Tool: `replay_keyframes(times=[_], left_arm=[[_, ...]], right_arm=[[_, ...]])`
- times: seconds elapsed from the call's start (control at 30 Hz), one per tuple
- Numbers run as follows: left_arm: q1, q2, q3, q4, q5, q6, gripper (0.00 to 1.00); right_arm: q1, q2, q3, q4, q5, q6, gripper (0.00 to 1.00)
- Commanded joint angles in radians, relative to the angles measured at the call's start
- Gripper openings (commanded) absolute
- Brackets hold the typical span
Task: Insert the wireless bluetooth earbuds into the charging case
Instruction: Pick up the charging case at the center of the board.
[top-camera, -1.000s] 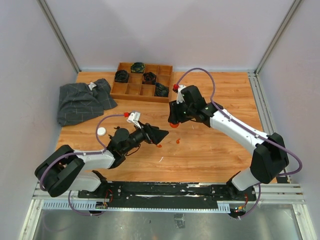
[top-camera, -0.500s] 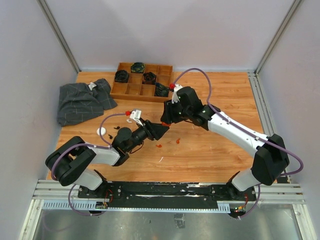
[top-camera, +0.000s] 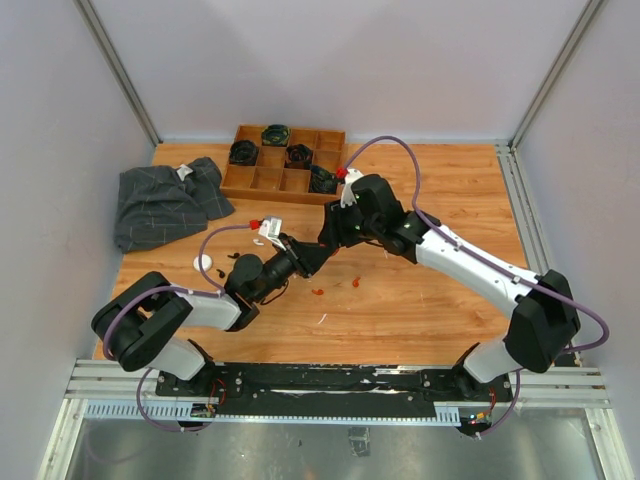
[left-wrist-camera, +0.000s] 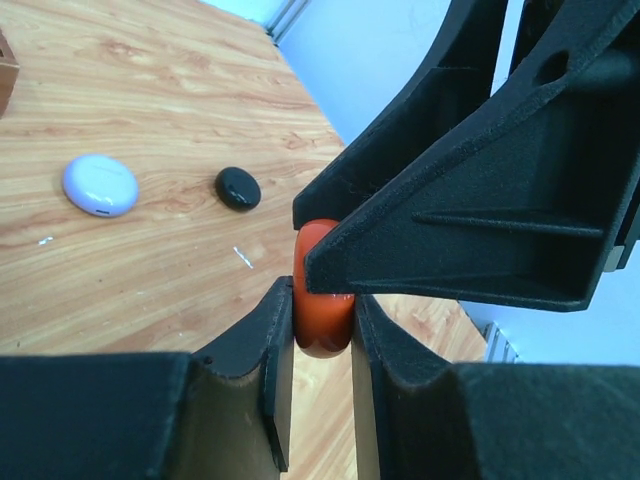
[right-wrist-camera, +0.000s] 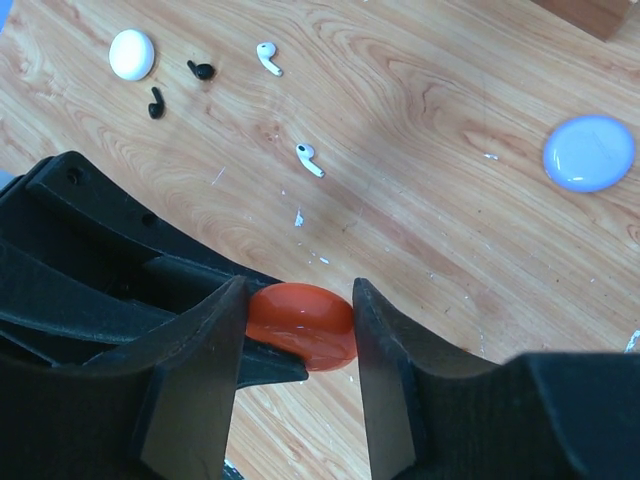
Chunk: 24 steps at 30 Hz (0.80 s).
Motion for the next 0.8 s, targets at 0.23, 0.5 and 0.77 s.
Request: replay_keyframes(times=[0.23, 0.5, 0.77], left_arm=[[0.019, -0.095, -0.071, 0.089, 0.081, 0.161, 0.00], [0.149, -0.123, -0.143, 0.292, 0.426, 0.219, 0.00], [0.186, -0.086, -0.181, 0.525, 0.593, 0.280, 0.00]], right_arm=[[0.000, -0.117, 0.063, 0.019, -0.113, -0.220, 0.69], [-0.039, -0.208, 0.042, -0.083, -0.311, -0.529, 0.82], [-0.037, -0.250, 0.006, -0.106, -0.426, -0.672, 0.83]])
